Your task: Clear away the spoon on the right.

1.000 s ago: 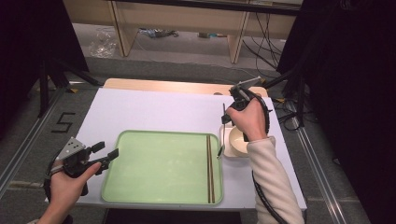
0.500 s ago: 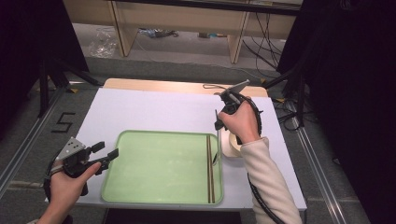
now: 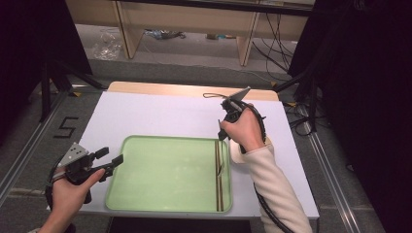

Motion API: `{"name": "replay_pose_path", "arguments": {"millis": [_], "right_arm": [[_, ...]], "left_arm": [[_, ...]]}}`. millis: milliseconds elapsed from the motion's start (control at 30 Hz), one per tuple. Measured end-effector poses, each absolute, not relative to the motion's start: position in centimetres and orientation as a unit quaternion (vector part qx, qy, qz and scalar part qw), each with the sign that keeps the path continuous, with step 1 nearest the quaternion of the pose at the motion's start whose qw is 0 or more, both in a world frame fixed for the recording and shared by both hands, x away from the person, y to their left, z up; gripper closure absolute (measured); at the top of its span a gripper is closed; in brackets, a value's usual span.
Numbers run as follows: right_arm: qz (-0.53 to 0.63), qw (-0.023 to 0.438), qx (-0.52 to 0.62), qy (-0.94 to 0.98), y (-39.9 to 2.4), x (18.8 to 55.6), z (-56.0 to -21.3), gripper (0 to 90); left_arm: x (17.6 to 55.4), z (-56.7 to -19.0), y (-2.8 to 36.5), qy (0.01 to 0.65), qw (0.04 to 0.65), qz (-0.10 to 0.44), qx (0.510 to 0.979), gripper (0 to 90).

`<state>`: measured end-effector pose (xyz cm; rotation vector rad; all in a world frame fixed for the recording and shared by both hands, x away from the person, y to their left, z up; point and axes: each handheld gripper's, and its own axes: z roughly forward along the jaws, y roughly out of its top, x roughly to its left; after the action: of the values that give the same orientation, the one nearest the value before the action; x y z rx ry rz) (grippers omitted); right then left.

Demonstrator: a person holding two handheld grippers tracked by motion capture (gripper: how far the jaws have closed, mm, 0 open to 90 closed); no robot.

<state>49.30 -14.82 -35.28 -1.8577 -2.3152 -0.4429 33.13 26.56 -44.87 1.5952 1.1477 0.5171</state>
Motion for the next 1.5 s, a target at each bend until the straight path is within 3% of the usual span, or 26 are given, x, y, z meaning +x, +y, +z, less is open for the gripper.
{"name": "replay_pose_path", "arguments": {"millis": [867,1500], "right_arm": [[-0.079,0.094,-0.599,-0.791,-10.4,48.8,-39.8,90.0],[-0.054,0.110,-0.602,-0.789,-9.5,49.0,-42.2,90.0]], "left_arm": [[33.2,-44.9,26.6,0.474,0.524,0.219,0.672,31.9],[33.2,-44.9,26.5,0.475,0.524,0.217,0.673,31.9]]}}
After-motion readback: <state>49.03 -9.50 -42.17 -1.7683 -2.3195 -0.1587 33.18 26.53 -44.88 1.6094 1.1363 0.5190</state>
